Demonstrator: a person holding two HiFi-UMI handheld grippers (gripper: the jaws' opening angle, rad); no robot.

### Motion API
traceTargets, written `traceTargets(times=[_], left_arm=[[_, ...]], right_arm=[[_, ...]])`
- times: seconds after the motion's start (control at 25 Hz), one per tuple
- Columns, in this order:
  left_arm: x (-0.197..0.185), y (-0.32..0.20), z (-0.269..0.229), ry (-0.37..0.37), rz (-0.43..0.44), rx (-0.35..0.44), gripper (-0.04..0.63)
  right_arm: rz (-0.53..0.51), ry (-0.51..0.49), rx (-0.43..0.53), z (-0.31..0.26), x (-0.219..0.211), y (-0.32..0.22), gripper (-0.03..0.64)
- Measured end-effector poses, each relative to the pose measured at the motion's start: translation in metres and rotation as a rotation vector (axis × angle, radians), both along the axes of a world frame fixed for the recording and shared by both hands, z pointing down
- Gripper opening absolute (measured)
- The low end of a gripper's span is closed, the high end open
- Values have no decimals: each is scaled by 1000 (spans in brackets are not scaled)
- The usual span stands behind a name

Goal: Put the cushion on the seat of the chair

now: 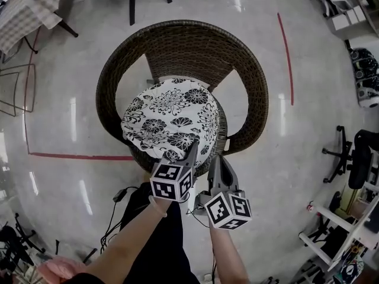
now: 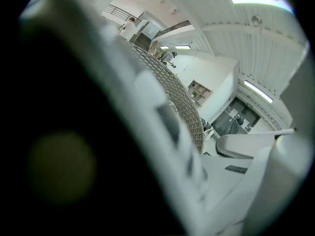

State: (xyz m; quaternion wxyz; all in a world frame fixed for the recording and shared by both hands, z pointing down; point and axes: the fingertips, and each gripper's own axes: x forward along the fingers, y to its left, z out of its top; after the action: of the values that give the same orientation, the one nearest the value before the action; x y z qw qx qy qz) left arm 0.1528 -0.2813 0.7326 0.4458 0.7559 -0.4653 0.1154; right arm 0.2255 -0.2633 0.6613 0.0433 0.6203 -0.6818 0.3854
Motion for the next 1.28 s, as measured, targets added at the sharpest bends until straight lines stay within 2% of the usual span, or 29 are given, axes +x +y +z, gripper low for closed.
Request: traceTargets(times=[0.2, 0.4, 0.52, 0.68, 0.8, 0.92, 1.0, 1.16, 1.28], left_arm=[[-11, 8, 31, -61, -34, -97, 47], [-19, 29, 74, -72, -58, -269, 93], [-22, 41, 89, -105, -78, -336, 179], [-30, 57, 107, -202, -88, -432, 347], [-44, 67, 120, -270, -127, -495, 438], [-52, 69, 126, -301, -133, -494, 478], [-55, 77, 128, -299, -125, -533, 495], [-57, 94, 131, -279, -114, -621, 495], [-62, 97, 128, -290, -152, -618, 495]], right_arm=[[3, 1, -8, 6, -2, 1, -2], [-9, -4, -8, 11, -11, 0, -2], [-13, -5, -8, 14, -12, 1, -2], [-12, -3, -14, 20, -17, 3, -2], [-4, -5, -19, 22, -19, 5, -2], [-2, -3, -16, 22, -20, 7, -2], [-1, 1, -15, 21, -19, 9, -2], [11, 0, -7, 19, -18, 11, -2], [11, -2, -3, 15, -22, 13, -2]])
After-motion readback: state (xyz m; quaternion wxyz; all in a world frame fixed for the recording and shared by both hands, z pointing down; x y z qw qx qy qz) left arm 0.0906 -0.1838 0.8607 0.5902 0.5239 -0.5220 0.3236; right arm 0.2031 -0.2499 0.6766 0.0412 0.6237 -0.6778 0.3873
